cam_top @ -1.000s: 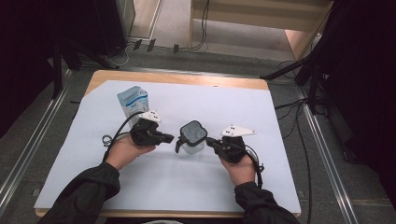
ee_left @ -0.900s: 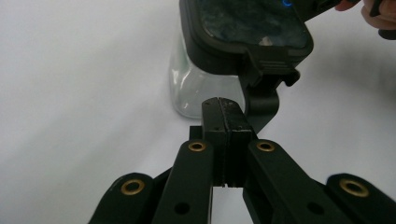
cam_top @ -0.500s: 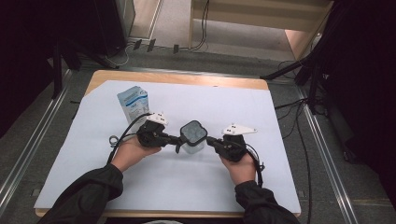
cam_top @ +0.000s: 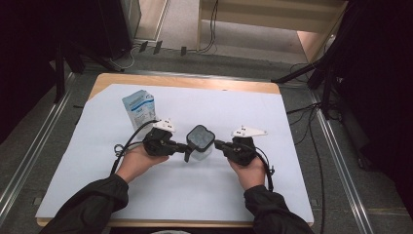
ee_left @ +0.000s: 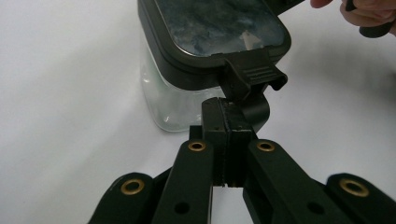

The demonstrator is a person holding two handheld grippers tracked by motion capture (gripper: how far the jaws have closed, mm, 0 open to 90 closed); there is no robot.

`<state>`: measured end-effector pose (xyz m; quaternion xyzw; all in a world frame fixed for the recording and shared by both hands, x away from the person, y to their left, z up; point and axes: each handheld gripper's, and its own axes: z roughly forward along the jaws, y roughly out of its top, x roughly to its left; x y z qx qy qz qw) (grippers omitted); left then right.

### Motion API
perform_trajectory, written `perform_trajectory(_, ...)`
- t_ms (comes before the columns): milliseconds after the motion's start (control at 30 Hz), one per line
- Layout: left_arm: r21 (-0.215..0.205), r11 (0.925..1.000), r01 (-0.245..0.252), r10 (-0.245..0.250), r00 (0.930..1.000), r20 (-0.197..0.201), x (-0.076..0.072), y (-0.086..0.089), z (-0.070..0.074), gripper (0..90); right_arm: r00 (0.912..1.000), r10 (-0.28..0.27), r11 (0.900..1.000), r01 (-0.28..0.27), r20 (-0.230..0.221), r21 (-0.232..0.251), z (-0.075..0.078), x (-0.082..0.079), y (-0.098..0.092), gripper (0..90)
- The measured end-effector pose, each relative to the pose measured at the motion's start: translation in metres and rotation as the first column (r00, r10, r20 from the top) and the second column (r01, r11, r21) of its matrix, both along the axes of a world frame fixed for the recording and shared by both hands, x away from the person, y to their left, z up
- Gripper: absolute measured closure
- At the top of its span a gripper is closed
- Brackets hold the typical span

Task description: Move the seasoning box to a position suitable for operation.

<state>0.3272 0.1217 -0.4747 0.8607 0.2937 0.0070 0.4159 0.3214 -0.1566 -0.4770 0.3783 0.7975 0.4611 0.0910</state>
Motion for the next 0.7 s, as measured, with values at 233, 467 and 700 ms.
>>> perform_trajectory(233,-0.011,0.9999,-0.003,0.003,1.0,-0.002,-0.006,-0.008,-0.001,90.0,1.0,0.004,1.0,-0.004,-0.002,-0.014,-0.004,0.005,0.011,90.0)
perform_trajectory(467,-0.017,0.9996,-0.021,0.021,0.9998,-0.007,-0.006,-0.012,-0.005,90.0,0.9998,-0.008,1.0,0.008,-0.02,-0.001,-0.006,0.013,0.01,90.0)
perform_trajectory(700,-0.016,0.9996,-0.025,0.025,0.9997,-0.004,-0.005,-0.019,-0.007,90.0,0.9996,-0.018,1.0,0.018,-0.024,-0.002,-0.008,0.019,0.009,90.0)
